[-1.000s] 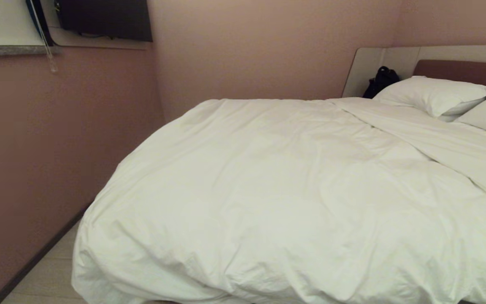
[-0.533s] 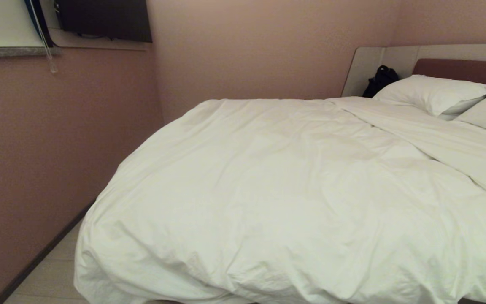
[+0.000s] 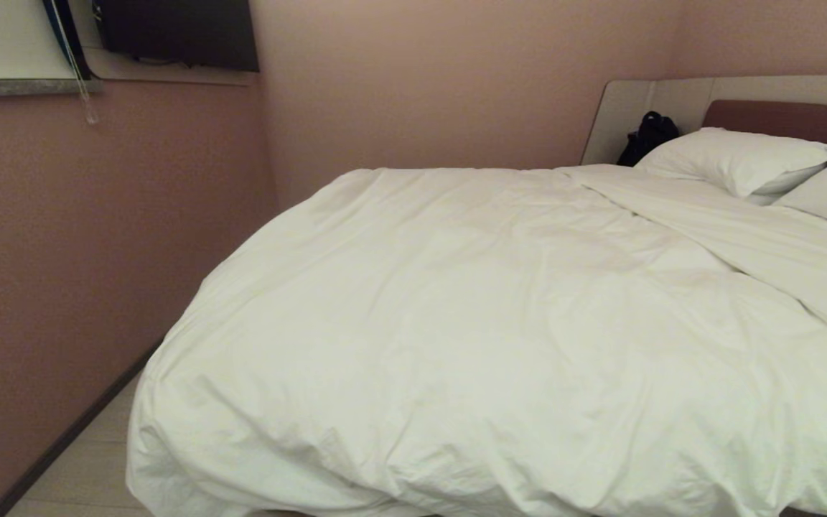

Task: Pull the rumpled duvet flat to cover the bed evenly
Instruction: Flatten the corners of the folded blanket

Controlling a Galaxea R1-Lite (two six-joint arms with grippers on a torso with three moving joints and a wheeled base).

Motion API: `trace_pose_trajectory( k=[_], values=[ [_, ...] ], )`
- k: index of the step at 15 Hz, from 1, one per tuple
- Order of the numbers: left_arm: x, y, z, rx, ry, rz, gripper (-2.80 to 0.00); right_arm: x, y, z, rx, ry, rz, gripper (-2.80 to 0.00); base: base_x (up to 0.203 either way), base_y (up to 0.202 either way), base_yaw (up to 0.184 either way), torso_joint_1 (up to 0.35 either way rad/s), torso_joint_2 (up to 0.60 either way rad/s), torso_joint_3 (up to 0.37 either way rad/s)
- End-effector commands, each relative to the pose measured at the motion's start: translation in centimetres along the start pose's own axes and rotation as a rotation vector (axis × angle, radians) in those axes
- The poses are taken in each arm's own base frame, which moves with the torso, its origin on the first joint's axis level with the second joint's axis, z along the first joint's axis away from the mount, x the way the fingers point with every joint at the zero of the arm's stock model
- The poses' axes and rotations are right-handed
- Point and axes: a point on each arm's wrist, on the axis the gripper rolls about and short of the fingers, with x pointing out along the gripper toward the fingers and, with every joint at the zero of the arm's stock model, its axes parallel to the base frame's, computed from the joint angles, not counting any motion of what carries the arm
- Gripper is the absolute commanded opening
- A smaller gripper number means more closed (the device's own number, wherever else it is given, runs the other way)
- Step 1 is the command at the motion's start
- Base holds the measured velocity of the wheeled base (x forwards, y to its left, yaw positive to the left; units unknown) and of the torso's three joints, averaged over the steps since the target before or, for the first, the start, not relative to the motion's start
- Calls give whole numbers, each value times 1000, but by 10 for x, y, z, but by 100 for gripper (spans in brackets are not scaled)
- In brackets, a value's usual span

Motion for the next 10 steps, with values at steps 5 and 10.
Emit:
trace_pose_trajectory(
  k=[5,10],
  values=[
    [0,0,0,-1,-2,1,-280,0,0,0,-1,-1,0,-280,-1,78,-3,1,0,1],
    [0,0,0,1,-1,1,-280,0,0,0,0,-2,0,-280,0,198,1,2,2,0]
  ],
)
